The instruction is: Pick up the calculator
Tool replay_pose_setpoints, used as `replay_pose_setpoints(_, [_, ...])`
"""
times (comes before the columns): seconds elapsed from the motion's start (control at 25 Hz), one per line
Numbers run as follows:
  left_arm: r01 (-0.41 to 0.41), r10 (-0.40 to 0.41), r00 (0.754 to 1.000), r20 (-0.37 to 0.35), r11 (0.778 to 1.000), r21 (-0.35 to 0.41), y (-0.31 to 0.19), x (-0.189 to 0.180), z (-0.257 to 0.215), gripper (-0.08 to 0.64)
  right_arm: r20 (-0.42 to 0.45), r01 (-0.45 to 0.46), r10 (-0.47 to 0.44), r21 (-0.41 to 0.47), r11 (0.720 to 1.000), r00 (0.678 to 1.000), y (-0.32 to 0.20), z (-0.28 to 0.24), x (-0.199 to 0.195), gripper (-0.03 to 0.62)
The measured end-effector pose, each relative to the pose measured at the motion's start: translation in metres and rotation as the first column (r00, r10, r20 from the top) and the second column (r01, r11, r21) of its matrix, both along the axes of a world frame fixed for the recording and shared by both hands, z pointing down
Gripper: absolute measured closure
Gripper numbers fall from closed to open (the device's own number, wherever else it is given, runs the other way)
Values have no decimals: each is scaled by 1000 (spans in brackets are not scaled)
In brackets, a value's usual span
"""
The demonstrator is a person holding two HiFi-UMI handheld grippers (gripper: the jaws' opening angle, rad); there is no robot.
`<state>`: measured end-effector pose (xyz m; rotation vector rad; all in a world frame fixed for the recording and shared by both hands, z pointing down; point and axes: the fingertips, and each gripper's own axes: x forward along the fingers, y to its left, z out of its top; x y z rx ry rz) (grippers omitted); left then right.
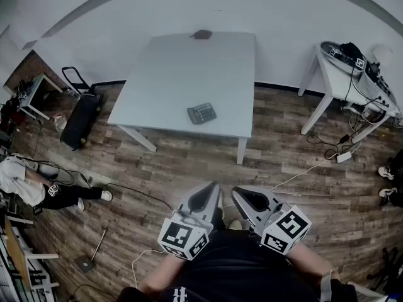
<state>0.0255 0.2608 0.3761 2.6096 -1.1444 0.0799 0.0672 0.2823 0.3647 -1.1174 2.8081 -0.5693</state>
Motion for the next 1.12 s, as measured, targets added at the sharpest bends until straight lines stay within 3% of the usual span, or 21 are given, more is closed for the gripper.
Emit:
replay_pose_setpoints(0.48, [-7,7,1000,-21,1000,-28,-60,-8,17,554,-21,-12,12,-17,1000,1000,-51,9,-11,578])
replay_pose_setpoints(0.84, [-24,24,1000,-5,996,-83,-155,-18,43,553,-3,-33,33,-70,997,999,-139,16,-24,578])
replay_pose_setpoints(1.12, [-23,27,999,21,985,-172,-226,-35,92,553,-21,-30,28,-105,994,999,-214,19,-49,578])
